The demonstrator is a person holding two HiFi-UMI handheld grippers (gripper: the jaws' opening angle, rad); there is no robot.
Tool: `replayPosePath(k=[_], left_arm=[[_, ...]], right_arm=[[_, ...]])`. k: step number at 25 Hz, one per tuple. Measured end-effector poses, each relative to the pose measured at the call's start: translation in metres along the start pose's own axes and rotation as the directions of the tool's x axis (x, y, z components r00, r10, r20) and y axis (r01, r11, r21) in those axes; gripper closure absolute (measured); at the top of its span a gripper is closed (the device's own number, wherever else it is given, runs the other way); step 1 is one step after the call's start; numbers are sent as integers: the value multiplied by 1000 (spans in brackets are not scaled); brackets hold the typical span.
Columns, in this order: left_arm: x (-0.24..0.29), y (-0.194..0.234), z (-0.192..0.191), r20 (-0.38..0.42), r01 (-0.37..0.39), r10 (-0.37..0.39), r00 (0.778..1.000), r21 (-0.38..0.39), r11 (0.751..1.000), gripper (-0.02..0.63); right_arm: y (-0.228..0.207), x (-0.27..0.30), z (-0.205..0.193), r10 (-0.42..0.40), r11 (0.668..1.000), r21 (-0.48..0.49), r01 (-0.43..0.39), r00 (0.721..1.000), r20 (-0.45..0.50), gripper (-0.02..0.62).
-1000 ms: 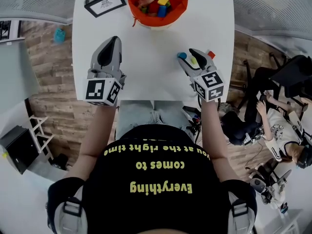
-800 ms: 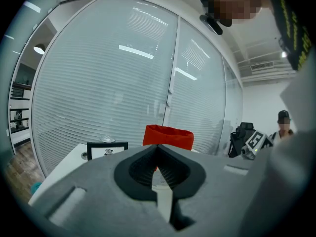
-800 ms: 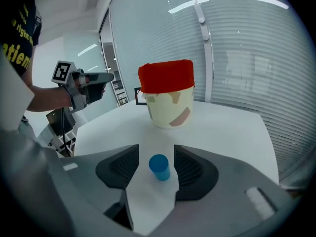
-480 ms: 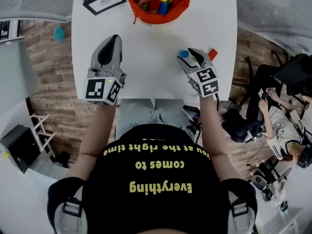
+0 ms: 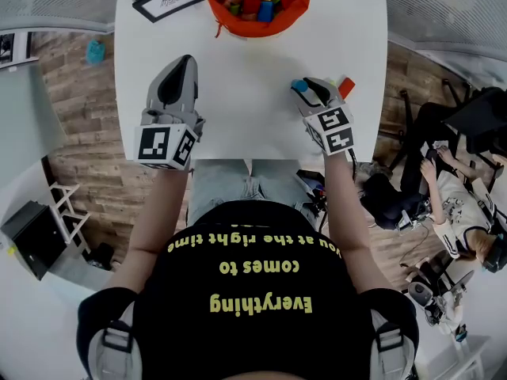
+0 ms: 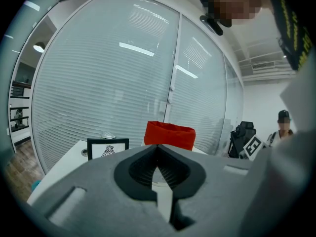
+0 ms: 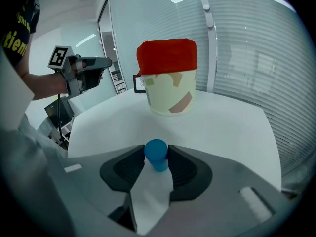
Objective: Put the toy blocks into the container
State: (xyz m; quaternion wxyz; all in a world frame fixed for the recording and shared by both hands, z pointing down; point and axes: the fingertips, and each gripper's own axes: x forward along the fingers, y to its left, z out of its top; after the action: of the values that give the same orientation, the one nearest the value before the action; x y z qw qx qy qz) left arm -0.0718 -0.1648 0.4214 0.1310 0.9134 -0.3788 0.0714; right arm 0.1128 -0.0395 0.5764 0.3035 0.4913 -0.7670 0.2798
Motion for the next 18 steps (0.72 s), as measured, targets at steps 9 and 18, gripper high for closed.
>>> replayPosePath(k=[9,18], left_arm=[[2,0,3,7,0,0,1000,2,1000,607],[1,1,9,21,-11,11,1000,1,1000,607]], right_arm=[[0,-4,4,-4,1000,-10,4,1000,10,443],[-3,-13,22,-9,1000,-17,10,999,53,443]])
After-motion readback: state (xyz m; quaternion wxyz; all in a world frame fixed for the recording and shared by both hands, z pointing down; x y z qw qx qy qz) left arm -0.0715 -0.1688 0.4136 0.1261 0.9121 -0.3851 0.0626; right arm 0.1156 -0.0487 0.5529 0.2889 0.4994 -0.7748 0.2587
